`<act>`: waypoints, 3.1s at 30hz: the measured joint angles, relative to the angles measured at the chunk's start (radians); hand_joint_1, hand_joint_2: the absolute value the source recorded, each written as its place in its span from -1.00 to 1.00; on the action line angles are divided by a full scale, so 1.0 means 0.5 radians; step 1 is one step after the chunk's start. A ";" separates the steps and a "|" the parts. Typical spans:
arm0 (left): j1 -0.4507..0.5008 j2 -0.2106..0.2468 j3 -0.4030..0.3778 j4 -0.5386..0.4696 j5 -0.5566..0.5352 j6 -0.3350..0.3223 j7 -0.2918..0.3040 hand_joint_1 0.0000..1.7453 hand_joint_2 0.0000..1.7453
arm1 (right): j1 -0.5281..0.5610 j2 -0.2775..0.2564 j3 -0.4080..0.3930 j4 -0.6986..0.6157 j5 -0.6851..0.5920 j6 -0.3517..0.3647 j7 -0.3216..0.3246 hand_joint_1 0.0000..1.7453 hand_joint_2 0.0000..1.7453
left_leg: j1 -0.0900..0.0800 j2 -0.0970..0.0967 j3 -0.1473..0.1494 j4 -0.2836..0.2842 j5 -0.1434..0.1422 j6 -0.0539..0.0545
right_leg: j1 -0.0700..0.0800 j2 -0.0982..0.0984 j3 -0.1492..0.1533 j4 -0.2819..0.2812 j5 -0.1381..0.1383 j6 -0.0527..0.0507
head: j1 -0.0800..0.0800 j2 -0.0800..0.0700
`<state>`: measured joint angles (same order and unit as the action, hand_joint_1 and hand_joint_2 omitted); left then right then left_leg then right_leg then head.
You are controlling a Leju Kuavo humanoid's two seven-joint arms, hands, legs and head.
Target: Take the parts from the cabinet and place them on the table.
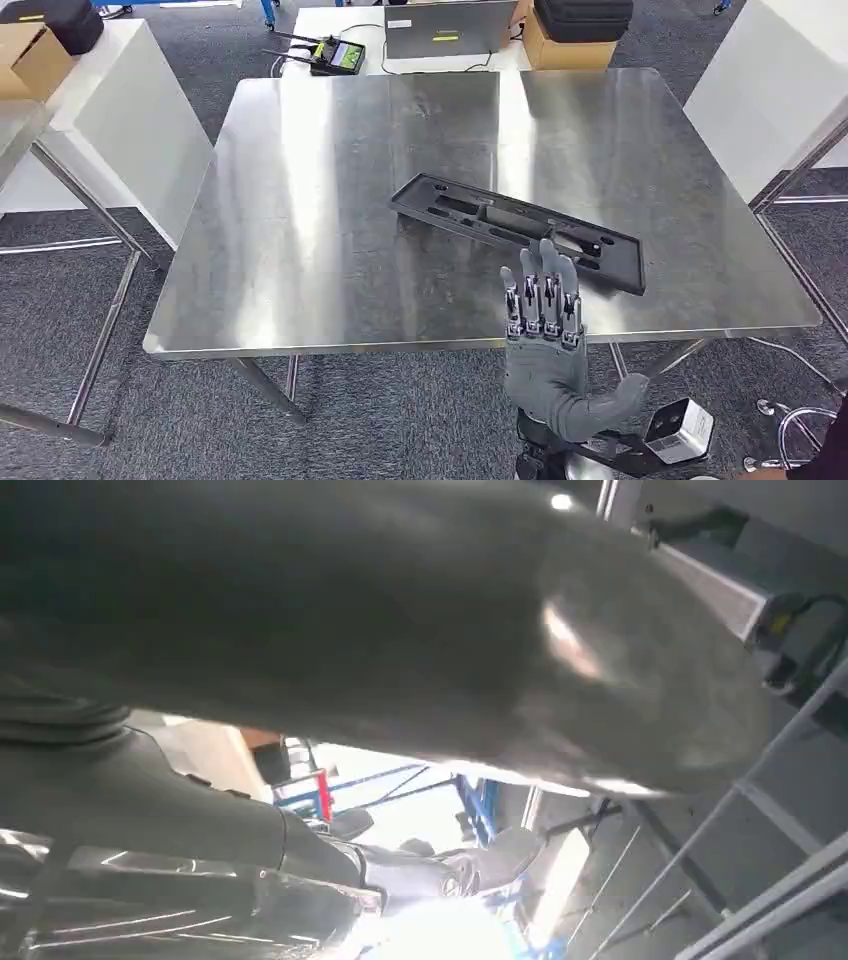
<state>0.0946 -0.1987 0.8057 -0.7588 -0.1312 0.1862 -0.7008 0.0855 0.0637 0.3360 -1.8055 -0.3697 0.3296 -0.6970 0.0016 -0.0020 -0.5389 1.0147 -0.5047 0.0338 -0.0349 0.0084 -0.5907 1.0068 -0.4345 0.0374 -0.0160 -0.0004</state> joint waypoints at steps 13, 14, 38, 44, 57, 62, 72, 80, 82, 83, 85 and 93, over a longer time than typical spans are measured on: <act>0.030 0.007 -0.065 -0.045 0.033 -0.059 0.000 -1.00 -1.00 | 0.060 -0.013 -0.133 0.021 -0.059 -0.025 -0.002 -1.00 -1.00 | 0.045 0.032 -0.024 -0.044 0.077 -0.015 | -0.012 -0.008 0.158 0.001 -0.155 0.064 | 0.037 0.000; 0.029 0.006 -0.066 -0.046 0.033 -0.059 0.000 -1.00 -1.00 | 0.064 -0.013 -0.135 0.021 -0.059 -0.028 -0.002 -1.00 -1.00 | 0.034 0.030 -0.032 -0.033 0.074 -0.032 | 0.014 0.011 0.147 0.032 -0.105 0.055 | 0.034 0.000; 0.040 0.008 -0.109 -0.066 0.049 -0.040 0.000 -1.00 -1.00 | 0.041 0.015 -0.213 0.039 -0.157 -0.138 0.045 -1.00 -1.00 | -0.012 0.029 -0.013 -0.058 0.078 0.084 | 0.057 -0.011 -0.187 0.471 -0.303 -0.069 | 0.039 0.000; 0.052 0.005 -0.142 -0.066 0.050 -0.053 0.001 -1.00 -1.00 | 0.036 -0.001 -0.271 0.064 -0.164 -0.185 0.048 -1.00 -1.00 | -0.002 0.039 -0.155 -0.031 0.191 0.024 | 0.001 -0.019 0.255 -0.006 -0.211 0.059 | 0.047 0.000; 0.053 0.016 -0.259 -0.060 0.072 -0.088 0.000 -1.00 -1.00 | 0.159 -0.047 -0.385 0.090 -0.185 -0.237 0.022 -1.00 -1.00 | 0.058 0.016 -0.182 0.473 -0.084 -0.077 | 0.030 -0.026 0.075 -0.050 -0.019 -0.077 | 0.031 0.000; 0.029 0.018 -0.288 -0.059 0.073 -0.082 0.000 -1.00 -1.00 | 0.183 -0.047 -0.407 0.071 -0.185 -0.235 0.022 -1.00 -1.00 | 0.050 -0.011 0.150 -0.038 -0.054 -0.062 | 0.041 -0.027 0.022 -0.043 0.052 0.002 | 0.033 0.000; 0.034 0.041 -0.355 -0.052 0.082 -0.108 0.000 -1.00 -1.00 | 0.238 -0.050 -0.466 0.069 -0.169 -0.247 0.032 -1.00 -1.00 | -0.020 0.030 -0.118 -0.050 0.154 0.079 | 0.050 -0.021 -0.083 0.535 -0.253 -0.003 | 0.053 0.000; 0.031 0.056 -0.369 -0.052 0.098 -0.103 0.000 -1.00 -1.00 | 0.270 -0.036 -0.487 0.051 -0.057 -0.353 0.107 -1.00 -1.00 | -0.027 0.034 -0.203 -0.025 0.271 0.016 | 0.043 -0.025 0.351 -0.148 -0.192 -0.077 | 0.047 0.000; 0.039 0.057 -0.371 -0.051 0.098 -0.101 0.000 -1.00 -1.00 | 0.258 -0.024 -0.491 0.066 0.036 -0.451 0.165 -1.00 -1.00 | -0.008 0.011 -0.256 0.140 0.039 -0.019 | 0.056 -0.037 0.312 -0.147 -0.153 -0.117 | 0.031 0.000; 0.038 0.060 -0.371 -0.052 0.098 -0.101 0.000 -1.00 -1.00 | 0.247 -0.022 -0.493 0.084 0.080 -0.503 0.194 -1.00 -1.00 | 0.003 0.004 -0.290 0.288 -0.084 -0.035 | 0.058 -0.037 0.289 -0.147 -0.131 -0.122 | 0.031 0.000; 0.038 0.060 -0.371 -0.051 0.098 -0.111 0.000 -1.00 -1.00 | 0.216 -0.023 -0.500 0.147 0.108 -0.565 0.243 -1.00 -1.00 | 0.027 0.003 -0.331 0.543 -0.182 -0.065 | 0.059 -0.038 0.239 -0.143 -0.089 -0.111 | 0.030 0.000; 0.022 0.075 -0.401 -0.051 0.106 -0.117 0.000 -1.00 -1.00 | 0.079 -0.043 -0.519 0.581 0.223 -0.825 0.346 -1.00 -1.00 | 0.081 -0.022 0.075 0.013 -0.044 -0.102 | 0.053 -0.043 0.051 -0.020 0.003 0.004 | 0.028 0.000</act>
<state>0.1058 -0.1614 0.6050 -0.7843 -0.0782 0.1274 -0.7008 0.1251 0.0424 0.0767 -1.5150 -0.2580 -0.0830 -0.5238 0.0422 -0.0132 -0.5014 1.0210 -0.5267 -0.0172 -0.0086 -0.0134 -0.5654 0.9966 -0.4328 0.0396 -0.0023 -0.0004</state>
